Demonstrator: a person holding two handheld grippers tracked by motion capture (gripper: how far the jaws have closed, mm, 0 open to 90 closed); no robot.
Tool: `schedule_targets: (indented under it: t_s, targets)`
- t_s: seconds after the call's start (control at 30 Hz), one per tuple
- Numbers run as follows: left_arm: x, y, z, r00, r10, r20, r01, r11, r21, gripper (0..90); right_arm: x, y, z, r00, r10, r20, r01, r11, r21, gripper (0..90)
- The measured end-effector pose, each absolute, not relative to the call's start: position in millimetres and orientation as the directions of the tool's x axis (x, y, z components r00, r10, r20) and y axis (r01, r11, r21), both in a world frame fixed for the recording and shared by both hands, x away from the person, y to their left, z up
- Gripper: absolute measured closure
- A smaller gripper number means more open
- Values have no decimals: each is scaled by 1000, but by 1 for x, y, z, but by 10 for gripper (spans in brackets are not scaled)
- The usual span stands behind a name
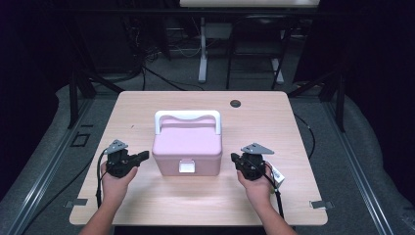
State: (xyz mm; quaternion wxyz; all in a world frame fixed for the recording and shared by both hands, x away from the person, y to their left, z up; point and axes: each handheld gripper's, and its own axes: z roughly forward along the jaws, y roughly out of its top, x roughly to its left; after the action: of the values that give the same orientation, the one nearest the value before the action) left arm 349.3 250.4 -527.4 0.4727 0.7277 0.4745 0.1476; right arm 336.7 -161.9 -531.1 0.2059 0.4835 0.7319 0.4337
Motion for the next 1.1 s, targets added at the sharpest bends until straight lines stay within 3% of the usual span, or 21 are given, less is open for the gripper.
schedule_targets:
  t_s: [0.57, 1.1]
  targets:
    - [364, 240, -537, 502, 824, -265, 566, -81, 820, 900, 358, -143, -539, -420, 900, 118, 533, 139, 835, 900]
    - [359, 230, -537, 524, 819, -234, 547, -113, 830, 900, 352, -129, -549, -430, 896, 112, 523, 146, 840, 900]
